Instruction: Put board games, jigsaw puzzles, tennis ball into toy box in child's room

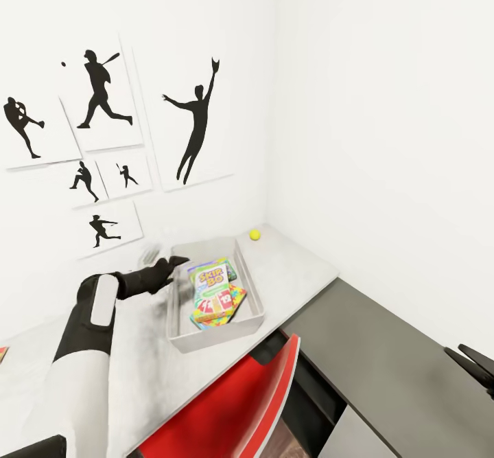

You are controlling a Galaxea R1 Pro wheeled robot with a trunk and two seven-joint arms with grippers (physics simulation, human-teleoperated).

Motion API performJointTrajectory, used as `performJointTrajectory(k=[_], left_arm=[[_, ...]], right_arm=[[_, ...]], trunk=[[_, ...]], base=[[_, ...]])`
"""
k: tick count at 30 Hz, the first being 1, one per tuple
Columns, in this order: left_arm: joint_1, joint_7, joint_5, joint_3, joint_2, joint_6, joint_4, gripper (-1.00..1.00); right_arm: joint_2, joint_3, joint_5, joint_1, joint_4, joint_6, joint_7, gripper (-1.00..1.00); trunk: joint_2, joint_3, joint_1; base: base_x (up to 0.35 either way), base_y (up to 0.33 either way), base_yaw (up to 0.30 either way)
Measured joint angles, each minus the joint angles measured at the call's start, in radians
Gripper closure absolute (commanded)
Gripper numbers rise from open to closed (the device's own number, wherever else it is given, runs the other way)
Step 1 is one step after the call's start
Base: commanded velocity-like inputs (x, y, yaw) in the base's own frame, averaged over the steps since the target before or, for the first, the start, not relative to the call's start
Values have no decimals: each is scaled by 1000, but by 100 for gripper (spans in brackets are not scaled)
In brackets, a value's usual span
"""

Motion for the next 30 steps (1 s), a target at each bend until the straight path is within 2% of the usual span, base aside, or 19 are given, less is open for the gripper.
performJointTrajectory(k=[1, 2, 4, 5, 7, 8, 10, 12, 14, 20, 24, 30], left_arm=[[1, -14, 14, -2, 24, 2, -8, -100], [4, -50, 42, -5, 74, 3, -19, -100], [16, -160, 106, -30, 200, 3, -30, -100], [22, -197, 121, -41, 236, 3, -31, -100], [65, -369, 156, -85, 360, 2, -31, -100], [80, -417, 162, -93, 390, 3, -31, -100], [141, -598, 167, -113, 477, 3, -30, -100], [211, -736, 163, -118, 529, 3, -22, -100], [280, -805, 159, -118, 558, -10, -14, -100], [396, -854, 157, -117, 577, -54, -3, -100], [413, -862, 157, -117, 579, -62, -2, -100], [420, -865, 156, -119, 578, -65, 0, -100]], right_arm=[[0, 0, 0, 0, 0, 0, 1, -100], [0, 0, 0, 0, 0, 0, 1, -100], [1, 0, 0, 0, 0, -1, 7, -100], [1, 0, 0, 0, -1, -1, 11, -100], [1, -1, 1, 0, -1, -2, 37, -100], [1, -1, 1, 0, -1, -3, 45, -100], [1, -2, 2, 0, -1, -4, 81, -100], [2, -2, 3, 0, -1, -7, 113, -100], [3, -2, 3, 0, -1, -16, 131, -100], [3, -1, 6, 0, -1, -56, 150, -100], [5, 0, 15, 0, -1, -64, 153, -100], [24, 2, 22, 0, -2, -96, 148, -100]], trunk=[[0, 0, 0], [0, 0, 0], [0, 2, 0], [0, 4, 0], [0, 6, 0], [0, 8, 0], [0, 11, 0], [0, 14, 0], [0, 17, 0], [0, 26, 0], [0, 28, 0], [0, 29, 0]], base=[[0, 0, 0], [0, 0, 0], [0, 0, 0], [0, 0, 0], [0, 0, 0], [0, 0, 0], [0, 0, 0], [0, 0, 0], [0, 0, 0], [0, 0, 0], [-8, 34, 0], [-28, 55, 0]])
